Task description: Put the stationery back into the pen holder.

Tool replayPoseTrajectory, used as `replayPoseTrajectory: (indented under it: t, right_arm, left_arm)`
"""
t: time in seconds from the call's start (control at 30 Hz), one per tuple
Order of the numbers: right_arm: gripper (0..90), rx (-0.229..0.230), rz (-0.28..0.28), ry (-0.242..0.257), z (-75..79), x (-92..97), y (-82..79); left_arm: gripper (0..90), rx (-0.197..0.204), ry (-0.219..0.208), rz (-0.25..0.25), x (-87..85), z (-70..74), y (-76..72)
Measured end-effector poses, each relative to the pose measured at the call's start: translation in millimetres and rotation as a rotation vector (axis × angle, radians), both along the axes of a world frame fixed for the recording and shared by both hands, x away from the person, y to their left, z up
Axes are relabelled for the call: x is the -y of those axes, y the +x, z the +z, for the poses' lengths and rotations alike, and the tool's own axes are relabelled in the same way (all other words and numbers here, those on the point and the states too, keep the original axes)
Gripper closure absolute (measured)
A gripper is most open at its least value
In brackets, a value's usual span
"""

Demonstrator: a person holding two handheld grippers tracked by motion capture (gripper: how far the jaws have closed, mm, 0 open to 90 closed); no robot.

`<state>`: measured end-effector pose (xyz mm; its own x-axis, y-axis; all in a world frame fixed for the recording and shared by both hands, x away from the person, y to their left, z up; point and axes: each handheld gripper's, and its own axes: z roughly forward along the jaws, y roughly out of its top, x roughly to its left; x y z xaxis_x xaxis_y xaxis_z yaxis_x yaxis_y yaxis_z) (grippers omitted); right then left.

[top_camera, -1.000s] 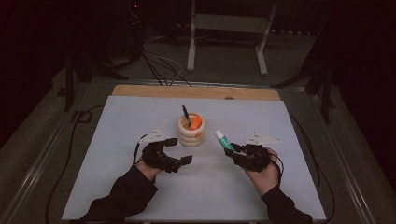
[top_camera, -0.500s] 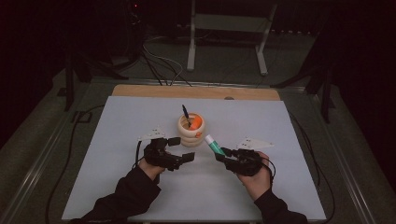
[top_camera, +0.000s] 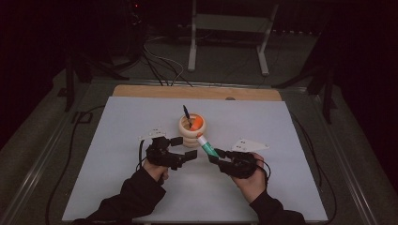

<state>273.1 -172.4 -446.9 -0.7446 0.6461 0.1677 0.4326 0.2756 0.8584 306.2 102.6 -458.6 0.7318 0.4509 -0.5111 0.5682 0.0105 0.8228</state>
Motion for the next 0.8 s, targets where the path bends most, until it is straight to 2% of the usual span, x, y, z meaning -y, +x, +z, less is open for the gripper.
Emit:
replayPoseTrajectory:
  t: [0.17,0.2,0.33,0.43,0.53,0.67,0.7,0.8]
  right_arm:
    - [65.9,-0.005,0.004,0.000,-0.2,-4.4,-0.6]
    - [65.9,-0.003,0.006,0.001,-0.3,-5.7,-1.0]
    - [65.9,0.002,0.023,0.010,-0.2,-9.9,-1.9]
    - [65.9,0.009,0.030,0.024,0.6,-14.1,-2.5]
    - [65.9,0.014,0.027,0.033,1.3,-17.0,-2.7]
    - [65.9,0.019,0.039,0.043,1.9,-21.4,-3.6]
    - [65.9,0.018,0.044,0.044,1.8,-22.6,-3.7]
    - [65.9,0.019,0.049,0.045,1.9,-24.5,-4.1]
  left_arm:
    - [1.2,-0.021,-0.039,0.001,-0.3,-0.7,0.3]
    - [1.2,-0.032,-0.056,-0.012,-0.6,-1.6,1.1]
    - [1.3,-0.046,-0.071,-0.019,0.1,-2.6,1.4]
    - [1.3,-0.077,-0.116,-0.038,0.9,-4.9,2.9]
    - [1.5,-0.086,-0.141,-0.029,0.4,-7.1,3.7]
    - [9.0,-0.102,-0.167,-0.021,-0.3,-8.3,4.1]
    - [13.9,-0.103,-0.173,-0.018,-0.6,-8.4,3.9]
    - [20.8,-0.113,-0.194,-0.013,-1.5,-9.0,4.1]
